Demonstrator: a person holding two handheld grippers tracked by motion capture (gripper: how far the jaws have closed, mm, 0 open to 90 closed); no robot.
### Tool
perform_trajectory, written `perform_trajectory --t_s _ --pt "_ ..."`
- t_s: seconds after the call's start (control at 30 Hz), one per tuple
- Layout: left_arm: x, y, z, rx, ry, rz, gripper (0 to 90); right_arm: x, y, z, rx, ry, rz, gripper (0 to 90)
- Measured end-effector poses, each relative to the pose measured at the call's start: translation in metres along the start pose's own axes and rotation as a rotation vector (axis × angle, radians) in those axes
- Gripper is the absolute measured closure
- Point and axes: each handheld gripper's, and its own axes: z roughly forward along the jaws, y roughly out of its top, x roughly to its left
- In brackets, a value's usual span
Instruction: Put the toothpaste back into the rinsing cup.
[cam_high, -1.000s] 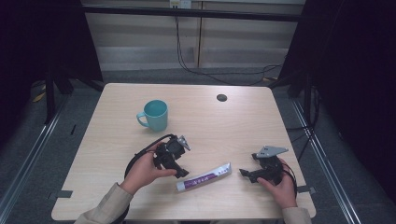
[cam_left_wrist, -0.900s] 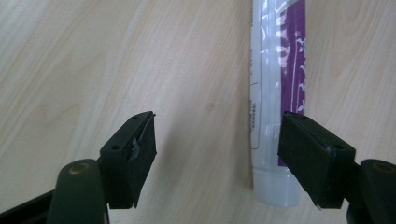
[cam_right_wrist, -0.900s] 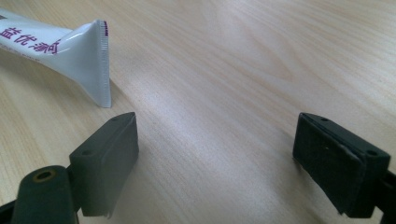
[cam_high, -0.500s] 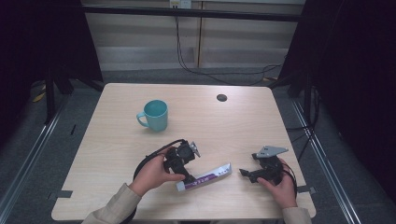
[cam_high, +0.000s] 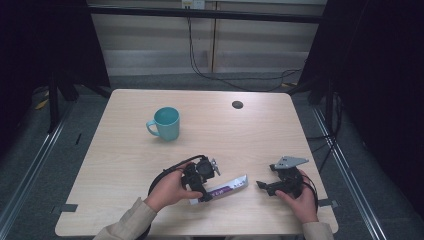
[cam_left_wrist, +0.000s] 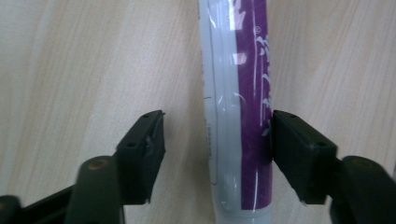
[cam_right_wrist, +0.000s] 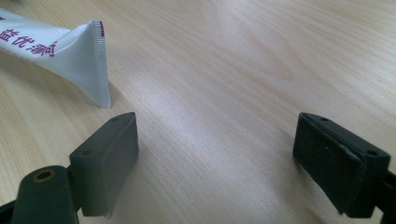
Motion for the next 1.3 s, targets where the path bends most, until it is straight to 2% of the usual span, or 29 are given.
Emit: perform_trajectory --t_s 0.1,0.13,0.17,0.2,0.3,0.4,0.5,0.53,0.73,0.8,0.83,0.87,0.97,1.17,1.2,1.3 --pt "-0.002 0.001 0.001 0.003 -0.001 0.013 47.1 0.000 0.000 0.000 0.000 0.000 0.000 13.8" --pt "-0.002 0.001 0.001 0.012 0.001 0.022 50.8 0.000 0.000 0.000 0.000 0.002 0.000 13.8" --pt "-0.003 0.002 0.005 0.034 0.019 0.034 52.3 0.000 0.000 0.000 0.000 0.002 0.000 13.8" --pt "-0.003 0.002 0.008 0.046 0.026 0.038 52.6 0.000 0.000 0.000 0.000 0.002 0.000 13.8" --pt "-0.004 0.002 0.009 0.036 0.032 0.037 54.7 0.000 0.000 0.000 0.000 0.002 0.001 13.8" --pt "-0.005 0.004 0.008 0.064 0.045 0.051 57.8 0.000 0.000 0.000 0.000 0.002 0.001 13.8" --pt "-0.004 0.006 0.010 0.058 0.056 0.048 56.6 0.000 0.000 0.000 0.000 0.002 0.001 13.8" --pt "-0.004 0.006 0.010 0.053 0.050 0.042 53.5 0.000 0.000 0.000 0.000 0.002 0.001 13.8" --pt "-0.004 0.011 0.008 0.044 0.035 0.035 50.6 0.000 0.000 0.000 0.001 0.002 0.003 13.8" --pt "-0.006 0.013 0.008 0.045 0.036 0.037 51.3 0.000 0.000 0.000 0.000 0.002 0.001 13.8" --pt "-0.006 0.013 0.008 0.045 0.036 0.037 53.9 0.000 0.000 0.000 0.000 0.002 0.001 13.8" --pt "-0.007 0.014 0.010 0.061 0.055 0.047 57.9 0.000 0.000 0.000 0.000 0.002 0.001 13.8" --pt "-0.005 0.014 0.009 0.068 0.054 0.046 61.3 0.000 0.000 0.000 0.000 0.002 0.002 13.8" --pt "-0.002 0.004 0.000 0.054 0.049 0.046 71.8 0.000 0.000 0.000 0.001 0.002 0.003 13.8" --pt "-0.001 -0.001 -0.004 0.056 0.074 0.051 72.6 0.000 0.000 0.000 0.001 0.002 0.003 13.8" --pt "0.001 -0.005 -0.009 0.059 0.085 0.043 73.9 0.000 0.000 0.000 0.001 0.003 0.004 13.8"
